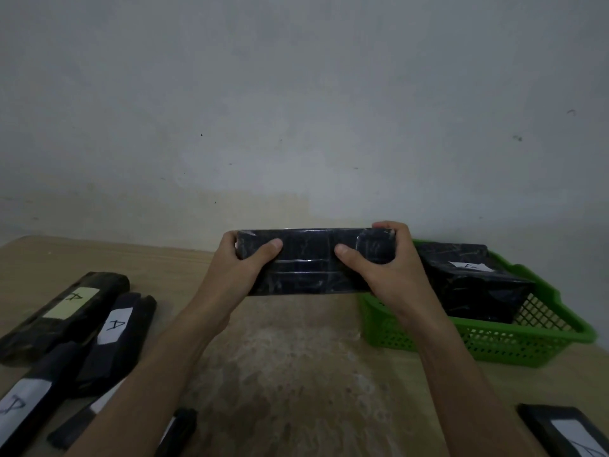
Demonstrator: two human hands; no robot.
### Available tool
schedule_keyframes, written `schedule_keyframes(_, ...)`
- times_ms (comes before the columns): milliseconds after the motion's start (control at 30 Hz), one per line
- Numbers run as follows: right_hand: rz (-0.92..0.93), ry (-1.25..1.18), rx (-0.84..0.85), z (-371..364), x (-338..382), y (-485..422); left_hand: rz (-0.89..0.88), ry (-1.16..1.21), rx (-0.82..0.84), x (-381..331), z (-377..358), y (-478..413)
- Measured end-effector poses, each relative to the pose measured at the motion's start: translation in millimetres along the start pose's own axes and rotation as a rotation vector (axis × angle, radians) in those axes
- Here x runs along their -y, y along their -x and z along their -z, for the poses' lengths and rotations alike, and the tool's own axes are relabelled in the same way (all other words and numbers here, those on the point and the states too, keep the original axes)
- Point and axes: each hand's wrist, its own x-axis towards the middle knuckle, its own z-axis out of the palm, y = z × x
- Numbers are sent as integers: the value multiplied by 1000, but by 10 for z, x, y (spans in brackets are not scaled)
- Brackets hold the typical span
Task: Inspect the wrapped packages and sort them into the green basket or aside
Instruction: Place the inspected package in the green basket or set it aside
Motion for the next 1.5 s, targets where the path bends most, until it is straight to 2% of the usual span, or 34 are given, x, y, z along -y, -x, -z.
schedule_keyframes(133,29,25,-128,-116,-12,21,-84,-73,-69,-6,-21,-9)
schedule_keyframes(267,51,50,-69,-99,-1,24,-89,-101,-32,-11,30,-13)
schedule_keyframes(400,41,-49,21,-29,42,-16,-98,-42,-5,-31,68,-18)
schedule_keyframes(633,97,-41,-10,-3,24,-15,-135,-31,31,-21,81,-13)
schedule_keyframes(767,-22,-154,-20,-22,23,-25,-219,-51,126,-33,125,-28)
schedule_keyframes(867,-152,-316,-25,-80,58,-30,-242,61,167,-59,94,2)
schedule_keyframes(933,-189,-387,-38,-121,53,-29,-273,126,138,-76,50,21)
schedule_keyframes(1067,-149,-441,-134,-207,49,-7,-349,56,10,-89,-16,56)
schedule_keyframes(1267,-102,-330,-114,-211,76,2,-300,24,-86,-48,-12,32)
schedule_keyframes(1500,-135,-394,-140,-197,93,0,-306,-24,-106,-46,-42,40)
